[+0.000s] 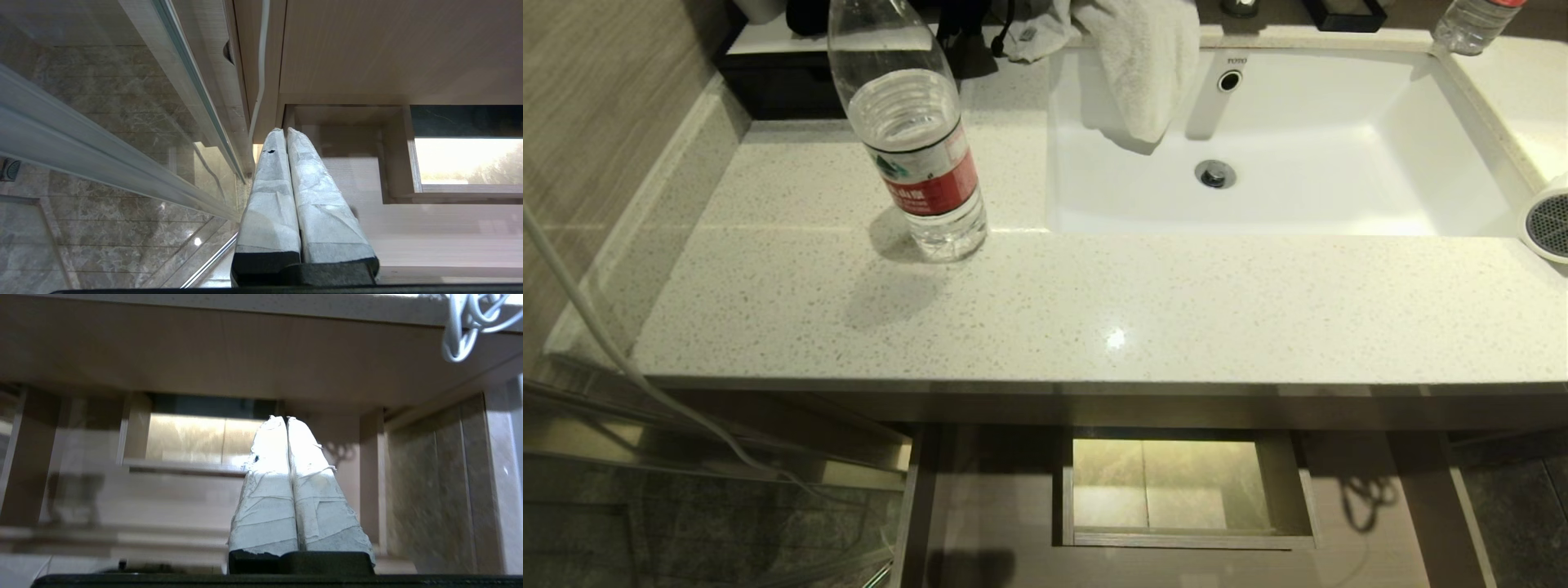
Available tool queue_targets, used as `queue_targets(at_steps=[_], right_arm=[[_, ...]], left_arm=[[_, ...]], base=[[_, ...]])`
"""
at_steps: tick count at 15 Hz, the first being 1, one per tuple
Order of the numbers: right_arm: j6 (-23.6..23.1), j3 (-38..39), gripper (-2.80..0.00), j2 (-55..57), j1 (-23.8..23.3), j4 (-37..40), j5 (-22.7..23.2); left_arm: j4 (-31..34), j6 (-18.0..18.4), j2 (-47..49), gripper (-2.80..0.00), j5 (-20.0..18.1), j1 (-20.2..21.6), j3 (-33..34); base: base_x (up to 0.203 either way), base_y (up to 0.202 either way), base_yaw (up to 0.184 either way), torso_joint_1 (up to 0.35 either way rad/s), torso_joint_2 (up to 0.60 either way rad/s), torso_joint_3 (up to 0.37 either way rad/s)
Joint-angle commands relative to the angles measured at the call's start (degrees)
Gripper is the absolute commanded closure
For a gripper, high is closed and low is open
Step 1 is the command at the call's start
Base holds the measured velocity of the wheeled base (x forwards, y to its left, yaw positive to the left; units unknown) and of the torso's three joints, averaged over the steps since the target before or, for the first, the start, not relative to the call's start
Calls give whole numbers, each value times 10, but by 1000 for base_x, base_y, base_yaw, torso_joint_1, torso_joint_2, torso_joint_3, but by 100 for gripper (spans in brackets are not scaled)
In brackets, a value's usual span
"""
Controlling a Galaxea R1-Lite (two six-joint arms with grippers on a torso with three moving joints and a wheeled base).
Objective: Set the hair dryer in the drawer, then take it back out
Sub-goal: Pick up the hairdryer
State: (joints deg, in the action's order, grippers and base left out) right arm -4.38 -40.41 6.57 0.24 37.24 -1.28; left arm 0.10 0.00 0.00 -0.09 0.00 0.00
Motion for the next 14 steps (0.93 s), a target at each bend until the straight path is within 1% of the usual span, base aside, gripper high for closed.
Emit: queue_targets(at_steps=[1,4,6,9,11,12,13,14], right_arm=[[-1,-90,0,93,1,53,-7],[-2,-208,0,237,4,82,-51],[-8,-274,0,305,6,98,-69],[-13,-343,0,385,0,104,-74],[-19,-381,0,458,-6,106,-74],[-28,-398,0,490,-12,106,-76],[-44,-413,0,513,-32,108,-77],[-73,-424,0,526,-64,110,-77]], left_arm=[[0,0,0,0,0,0,0],[0,0,0,0,0,0,0],[0,0,1,0,0,0,0],[0,0,0,0,0,0,0],[0,0,0,0,0,0,0],[0,0,0,0,0,0,0],[0,0,1,0,0,0,0],[0,0,0,0,0,0,0]], base=[[0,0,0,0,0,0],[0,0,0,0,0,0],[0,0,0,0,0,0],[0,0,0,0,0,0],[0,0,0,0,0,0],[0,0,0,0,0,0],[0,0,0,0,0,0],[0,0,0,0,0,0]])
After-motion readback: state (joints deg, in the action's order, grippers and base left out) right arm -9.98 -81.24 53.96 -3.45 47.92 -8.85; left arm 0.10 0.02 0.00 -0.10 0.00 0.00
